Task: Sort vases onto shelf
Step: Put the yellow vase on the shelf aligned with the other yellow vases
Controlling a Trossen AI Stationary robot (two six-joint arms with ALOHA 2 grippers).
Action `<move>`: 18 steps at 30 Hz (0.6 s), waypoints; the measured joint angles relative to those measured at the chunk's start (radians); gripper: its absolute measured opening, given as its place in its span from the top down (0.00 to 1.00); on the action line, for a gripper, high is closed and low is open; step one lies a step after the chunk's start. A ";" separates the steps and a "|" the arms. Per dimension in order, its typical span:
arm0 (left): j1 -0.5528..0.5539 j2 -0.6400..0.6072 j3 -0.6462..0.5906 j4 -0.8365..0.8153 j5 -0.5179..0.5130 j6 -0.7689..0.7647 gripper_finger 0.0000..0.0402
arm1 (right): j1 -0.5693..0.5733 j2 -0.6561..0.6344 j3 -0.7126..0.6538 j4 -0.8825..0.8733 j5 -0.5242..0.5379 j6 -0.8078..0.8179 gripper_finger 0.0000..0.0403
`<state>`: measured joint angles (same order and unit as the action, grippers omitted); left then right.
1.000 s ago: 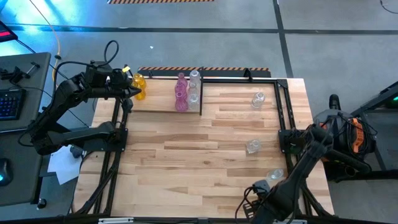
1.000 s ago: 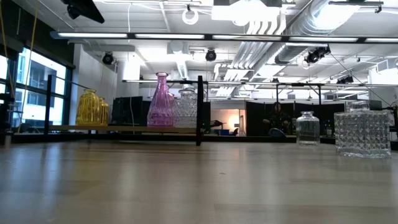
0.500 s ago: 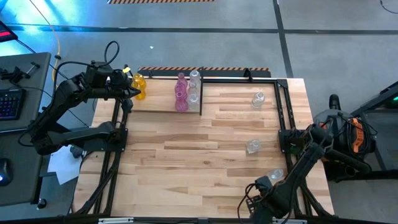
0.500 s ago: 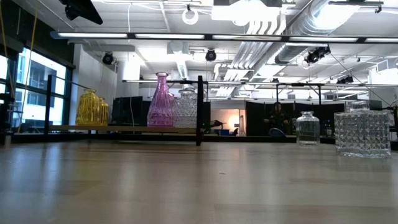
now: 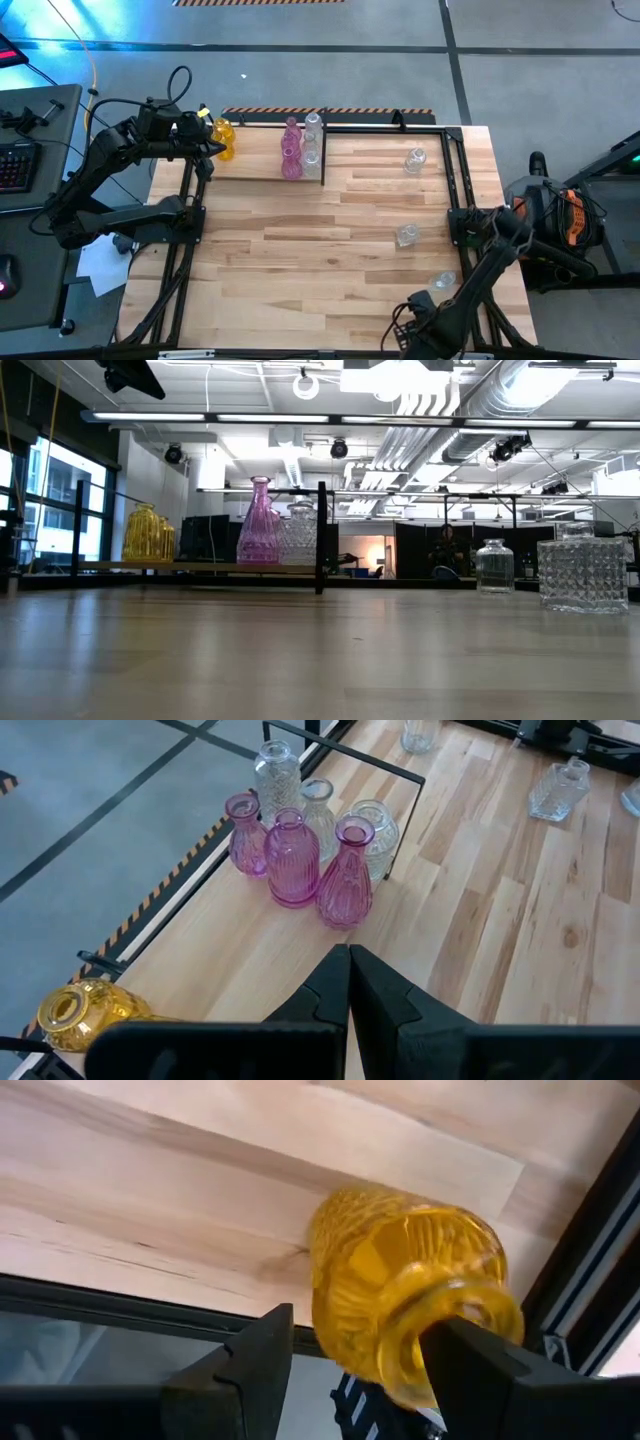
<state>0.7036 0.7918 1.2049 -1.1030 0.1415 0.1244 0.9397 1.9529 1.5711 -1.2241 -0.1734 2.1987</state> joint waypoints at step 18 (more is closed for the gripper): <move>0.000 -0.001 0.000 0.000 0.001 -0.019 1.00 | -0.129 0.046 0.006 0.068 0.037 -0.306 0.94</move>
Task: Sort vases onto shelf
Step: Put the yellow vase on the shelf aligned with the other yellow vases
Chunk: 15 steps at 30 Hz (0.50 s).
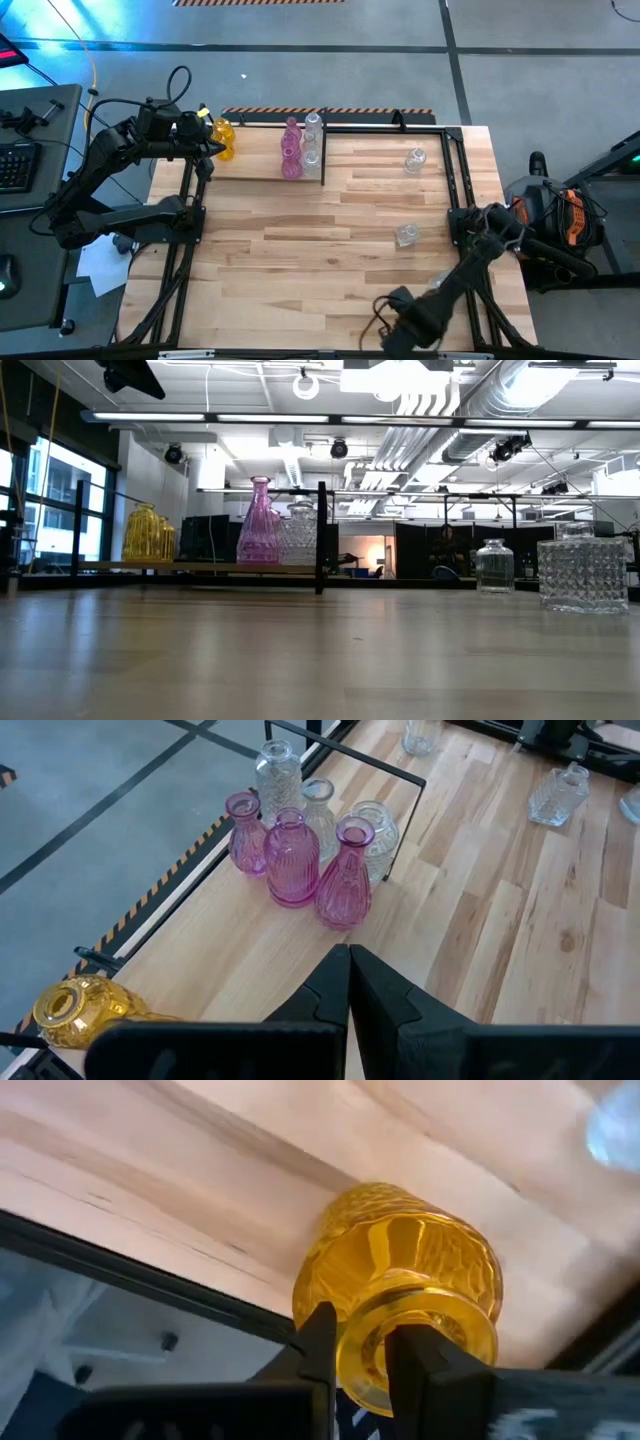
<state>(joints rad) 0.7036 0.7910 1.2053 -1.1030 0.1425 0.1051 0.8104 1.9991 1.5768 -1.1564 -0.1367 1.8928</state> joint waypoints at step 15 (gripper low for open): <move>0.000 0.000 0.001 -0.024 0.004 -0.053 1.00 | -0.448 0.008 0.007 0.427 0.233 -0.905 0.93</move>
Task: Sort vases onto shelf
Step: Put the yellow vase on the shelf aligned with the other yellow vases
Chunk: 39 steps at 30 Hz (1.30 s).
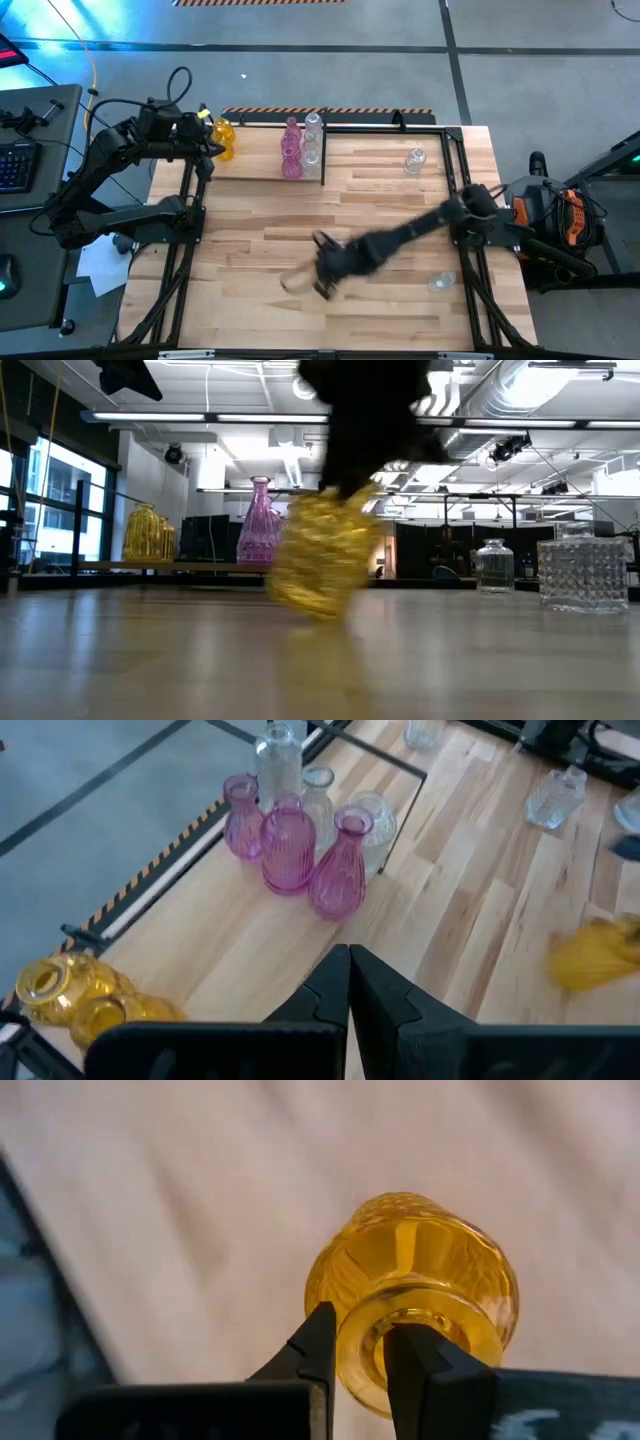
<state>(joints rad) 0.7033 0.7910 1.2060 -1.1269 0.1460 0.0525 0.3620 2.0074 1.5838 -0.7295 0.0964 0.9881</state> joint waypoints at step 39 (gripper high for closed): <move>-0.645 -0.036 -0.811 0.922 0.015 -0.679 1.00 | -0.354 0.049 0.026 0.272 -0.266 -0.447 0.94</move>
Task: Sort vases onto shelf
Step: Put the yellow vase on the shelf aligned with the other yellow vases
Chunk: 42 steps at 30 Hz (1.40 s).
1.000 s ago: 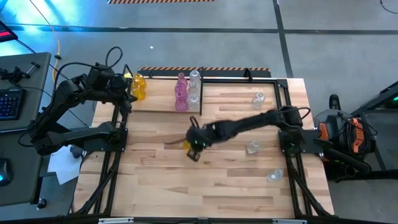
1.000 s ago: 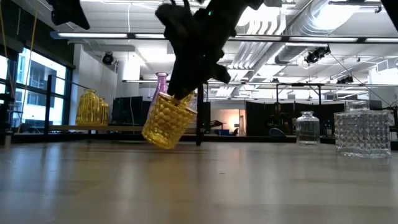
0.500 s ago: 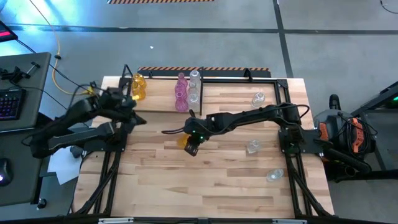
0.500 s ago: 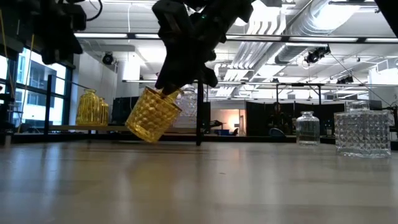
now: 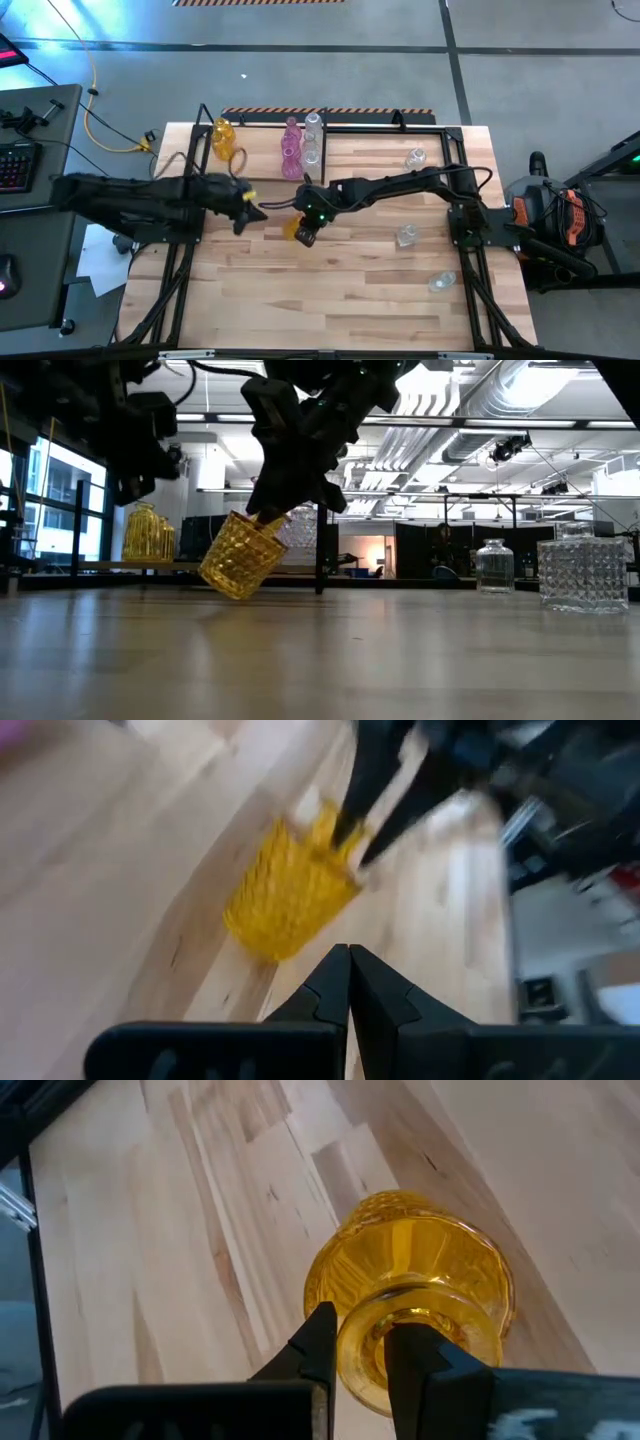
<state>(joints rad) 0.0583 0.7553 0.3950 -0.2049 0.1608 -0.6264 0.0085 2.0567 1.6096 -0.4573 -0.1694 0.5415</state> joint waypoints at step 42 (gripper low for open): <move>-0.175 0.518 0.000 0.509 -0.140 -0.025 1.00 | 0.000 0.001 0.001 -0.003 -0.019 -0.071 0.91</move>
<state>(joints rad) -0.1169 1.2729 0.3946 0.3041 0.0206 -0.6513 0.0082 2.0575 1.6108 -0.4600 -0.1885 0.4702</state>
